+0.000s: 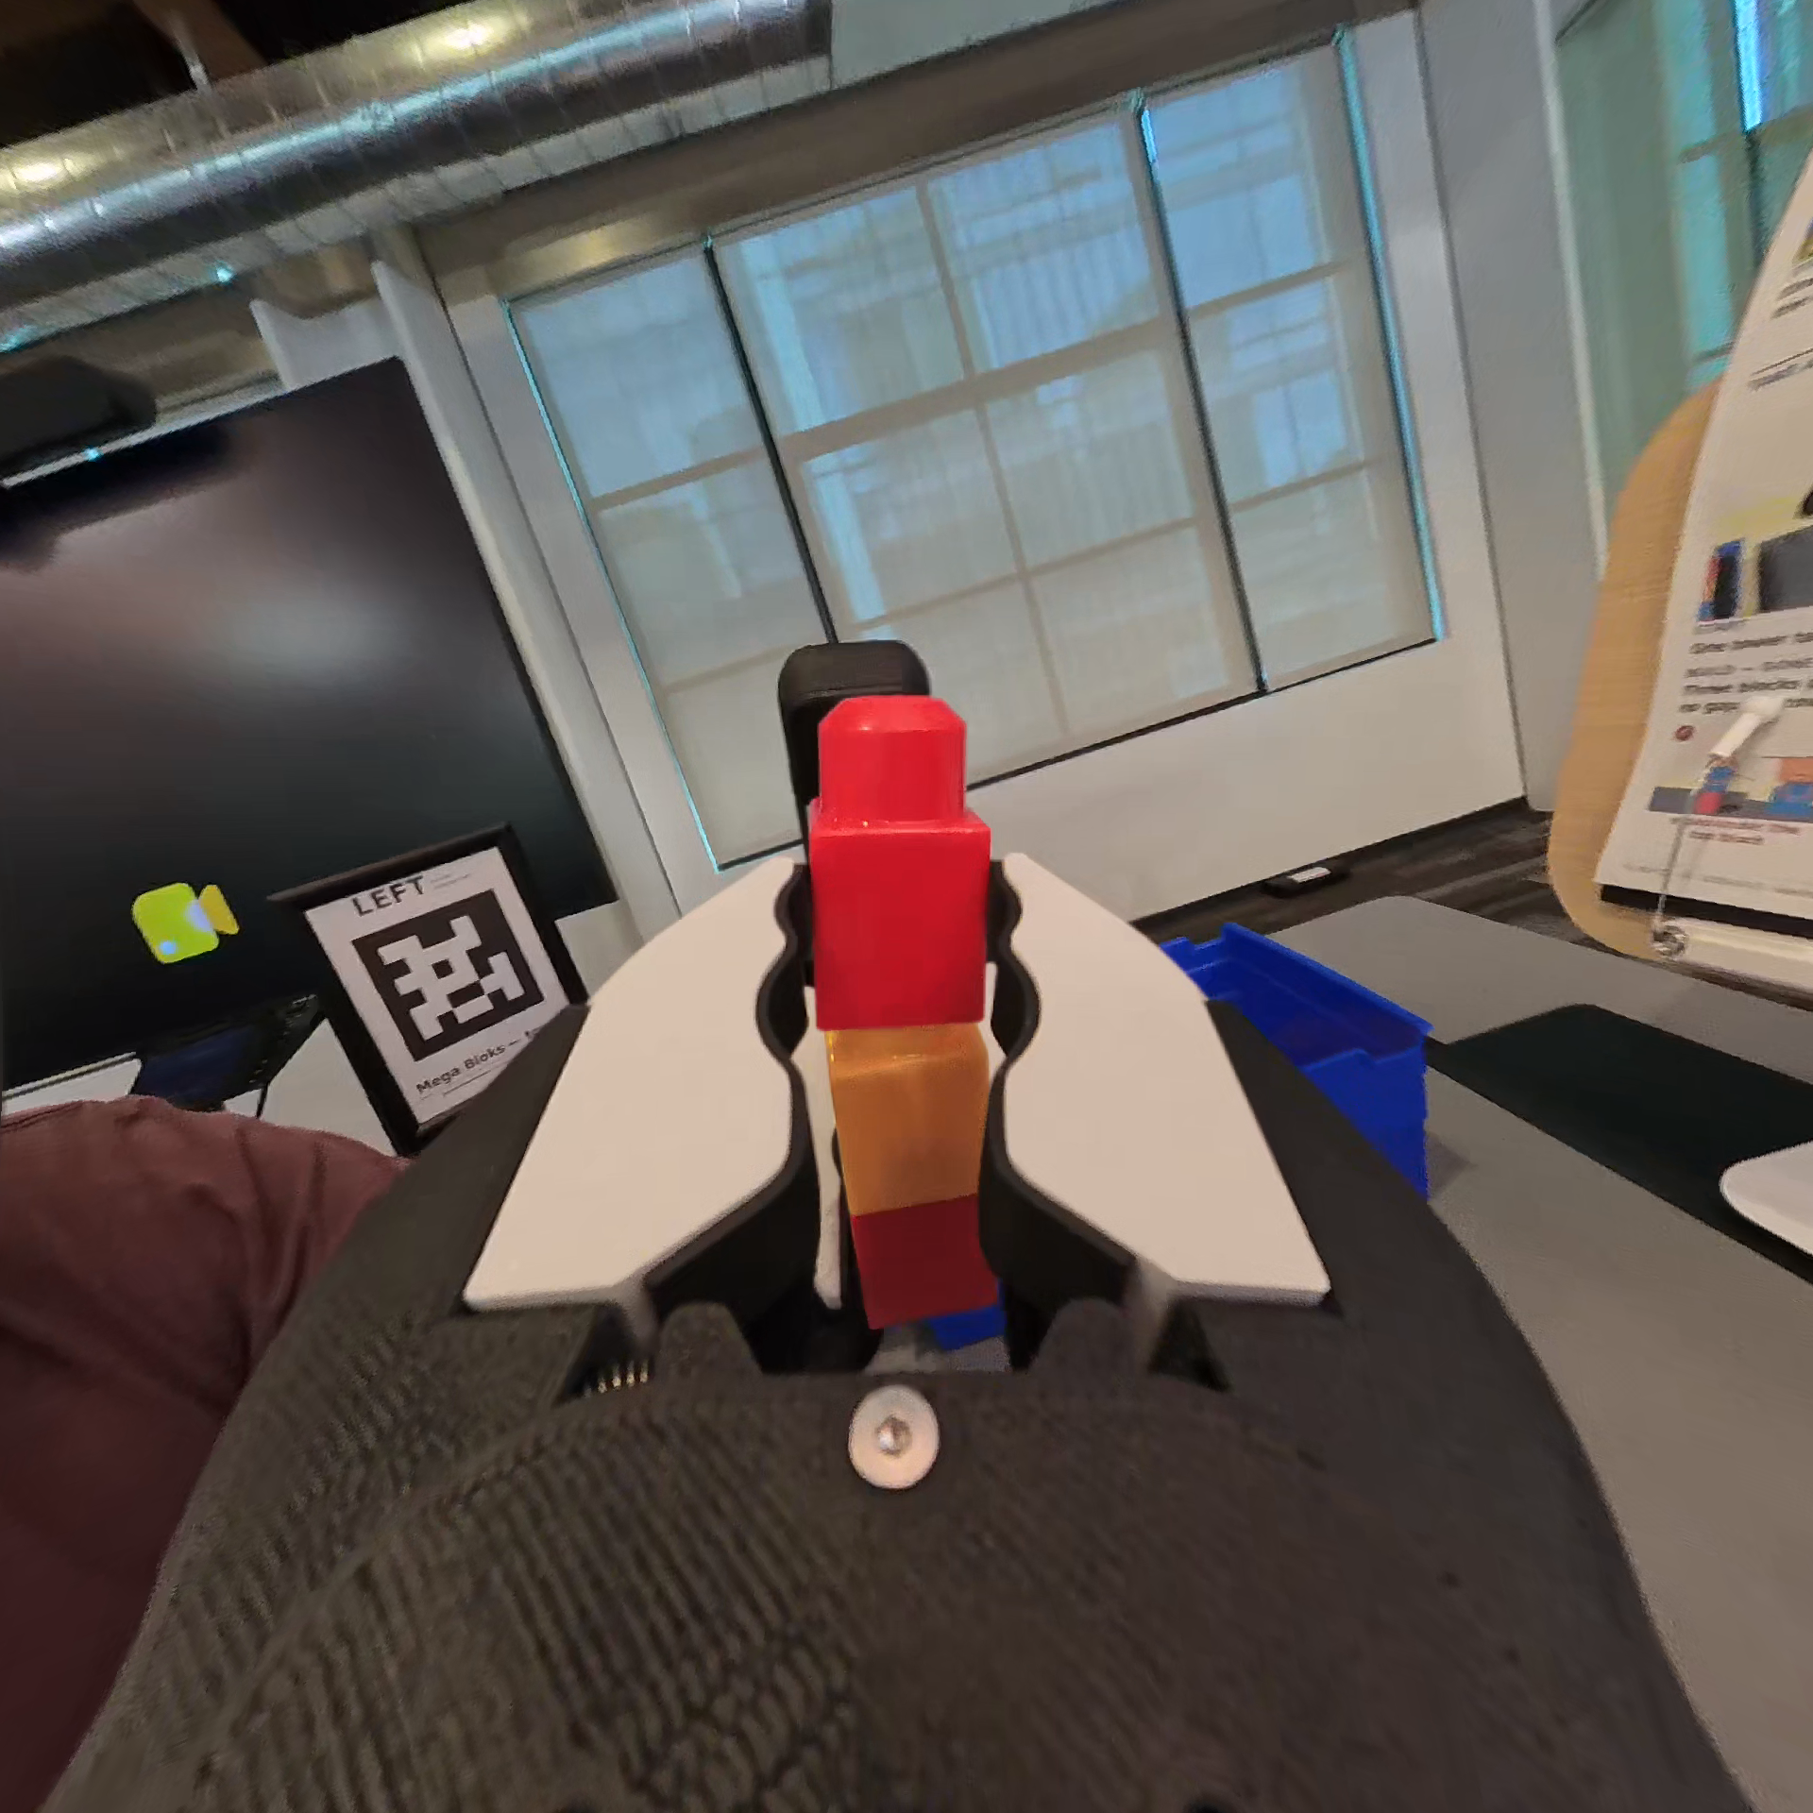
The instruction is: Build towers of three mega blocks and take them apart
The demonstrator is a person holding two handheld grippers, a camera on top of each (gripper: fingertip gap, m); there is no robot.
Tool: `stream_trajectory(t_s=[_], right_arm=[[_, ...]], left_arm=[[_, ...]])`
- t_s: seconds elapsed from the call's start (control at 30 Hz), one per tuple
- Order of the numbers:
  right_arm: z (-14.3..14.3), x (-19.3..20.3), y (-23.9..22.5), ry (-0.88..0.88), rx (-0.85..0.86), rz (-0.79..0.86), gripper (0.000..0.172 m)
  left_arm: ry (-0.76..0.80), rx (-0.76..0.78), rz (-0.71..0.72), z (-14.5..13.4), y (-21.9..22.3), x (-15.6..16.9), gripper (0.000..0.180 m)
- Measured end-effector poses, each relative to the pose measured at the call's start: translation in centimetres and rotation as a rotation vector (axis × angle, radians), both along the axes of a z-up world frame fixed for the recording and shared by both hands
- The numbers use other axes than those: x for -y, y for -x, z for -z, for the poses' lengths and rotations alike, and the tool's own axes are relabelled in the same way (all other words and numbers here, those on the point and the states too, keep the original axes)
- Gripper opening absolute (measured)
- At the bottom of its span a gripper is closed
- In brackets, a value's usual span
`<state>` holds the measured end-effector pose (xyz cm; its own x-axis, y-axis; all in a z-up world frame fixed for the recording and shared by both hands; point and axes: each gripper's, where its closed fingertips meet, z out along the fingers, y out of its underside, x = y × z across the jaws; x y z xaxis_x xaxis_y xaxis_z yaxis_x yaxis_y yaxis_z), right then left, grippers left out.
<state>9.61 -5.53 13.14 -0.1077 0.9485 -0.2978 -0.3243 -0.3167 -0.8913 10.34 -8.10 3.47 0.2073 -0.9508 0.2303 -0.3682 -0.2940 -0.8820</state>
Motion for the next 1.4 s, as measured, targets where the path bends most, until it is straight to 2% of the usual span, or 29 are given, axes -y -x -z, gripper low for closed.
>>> stream_trajectory(t_s=[0.13, 0.23, 0.3, 0.63, 0.67, 0.73, 0.77, 0.83, 0.87, 1.0, 1.2, 1.4], right_arm=[[0.7, 0.3, 0.3, -0.053, 0.087, -0.005, 0.034], [0.2, 0.4, 0.0, -0.075, 0.038, 0.003, 0.035], [0.5, 0.4, 0.2, -0.066, 0.042, 0.002, 0.034], [1.4, 0.6, 0.5, -0.081, 0.152, -0.024, 0.034], [1.2, 0.6, 0.6, -0.078, 0.149, -0.014, 0.035], [1.0, 0.3, 0.6, -0.050, 0.143, 0.004, 0.056], [1.3, 0.3, 0.8, -0.032, 0.160, -0.003, 0.058], [1.7, 0.5, 0.9, -0.018, 0.182, -0.034, 0.051], [1.8, 0.6, 0.9, -0.017, 0.189, -0.049, 0.037], [2.6, 0.4, 0.8, -0.002, 0.257, -0.061, 0.037], [3.2, -0.5, 0.7, 0.022, 0.255, -0.026, 0.037], [3.3, 0.1, 1.0, -0.018, 0.266, -0.051, 0.037]], left_arm=[[0.012, -0.058, 0.022, 0.7, 0.4, 0.4, 0.035], [0.084, 0.049, 0.062, -0.5, -0.1, 1.0, 0.034], [0.134, 0.062, 0.085, -0.5, -0.1, 1.2, 0.034], [0.115, -0.021, 0.077, 0.6, 0.4, 1.3, 0.035], [0.118, -0.033, 0.078, 0.7, 0.4, 1.5, 0.035], [0.111, -0.063, 0.087, 1.3, 0.2, 1.6, 0.035], [0.109, -0.063, 0.091, 1.3, 0.0, 1.7, 0.035], [0.142, -0.052, 0.101, 1.4, -0.4, 1.9, 0.035], [0.149, -0.058, 0.090, 1.6, -0.3, 1.6, 0.035], [0.120, -0.106, 0.075, 2.2, -0.2, 1.3, 0.034], [0.161, -0.058, 0.064, 2.4, -0.8, 0.6, 0.034], [0.132, -0.091, 0.092, 2.6, -0.3, 1.0, 0.034]])
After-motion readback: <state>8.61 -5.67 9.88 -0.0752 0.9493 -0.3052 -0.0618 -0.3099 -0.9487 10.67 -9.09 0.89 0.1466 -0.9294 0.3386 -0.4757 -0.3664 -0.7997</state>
